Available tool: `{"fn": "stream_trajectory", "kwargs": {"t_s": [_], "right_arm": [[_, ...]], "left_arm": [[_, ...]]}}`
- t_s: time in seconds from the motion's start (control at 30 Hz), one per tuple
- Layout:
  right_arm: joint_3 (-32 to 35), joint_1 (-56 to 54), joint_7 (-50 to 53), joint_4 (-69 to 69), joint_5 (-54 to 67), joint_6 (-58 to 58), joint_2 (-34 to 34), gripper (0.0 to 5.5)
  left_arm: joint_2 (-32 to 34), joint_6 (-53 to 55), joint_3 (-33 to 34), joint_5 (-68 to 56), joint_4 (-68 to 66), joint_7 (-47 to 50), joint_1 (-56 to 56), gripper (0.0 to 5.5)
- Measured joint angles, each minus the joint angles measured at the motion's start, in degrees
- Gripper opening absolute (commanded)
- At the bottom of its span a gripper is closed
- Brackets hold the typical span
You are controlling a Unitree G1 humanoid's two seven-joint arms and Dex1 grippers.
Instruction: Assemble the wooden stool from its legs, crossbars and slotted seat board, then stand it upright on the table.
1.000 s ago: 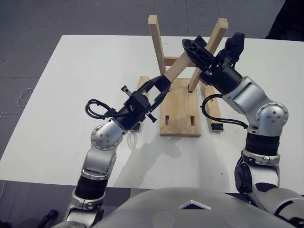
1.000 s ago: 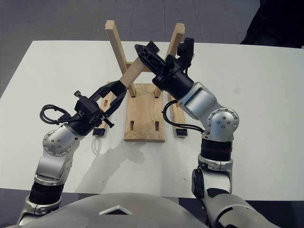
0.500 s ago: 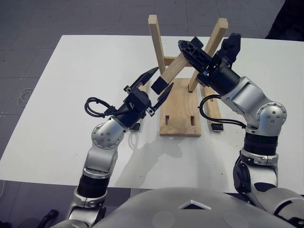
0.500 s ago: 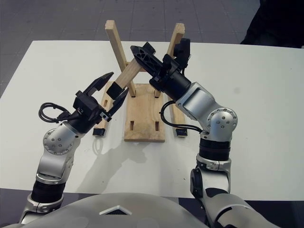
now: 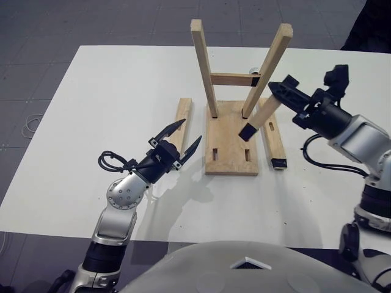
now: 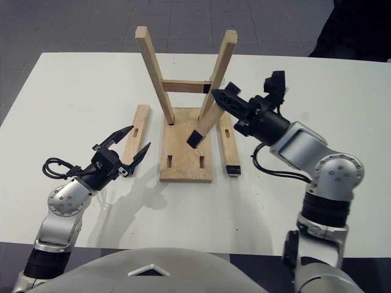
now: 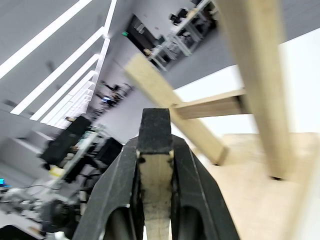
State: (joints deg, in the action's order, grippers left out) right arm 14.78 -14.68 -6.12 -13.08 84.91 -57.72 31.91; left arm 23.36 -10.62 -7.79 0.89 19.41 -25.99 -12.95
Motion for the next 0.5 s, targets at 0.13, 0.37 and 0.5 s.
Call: {"fn": "stream_trajectory", "kwargs": {"t_s": [0.13,0.37,0.5], "right_arm": [[-0.63,0.29,-1.41,-1.41,-11.36,3.78,2.20,0.42],[-7.54,5.25,6.26,-5.53,-37.37,16.53,-4.42,0.42],[-10.57,6.43,10.28,-7.35,-50.66,24.51,-8.17,0.42]], "left_arm": [[-0.73,-0.08,-0.98,0.53,-0.25,0.33,0.03,2.84],[-0.86,-0.08,-1.01,0.64,-0.64,0.38,0.31,2.84],[-1.32,-0.04,-1.12,1.27,-0.64,0.49,0.32,2.84]]}}
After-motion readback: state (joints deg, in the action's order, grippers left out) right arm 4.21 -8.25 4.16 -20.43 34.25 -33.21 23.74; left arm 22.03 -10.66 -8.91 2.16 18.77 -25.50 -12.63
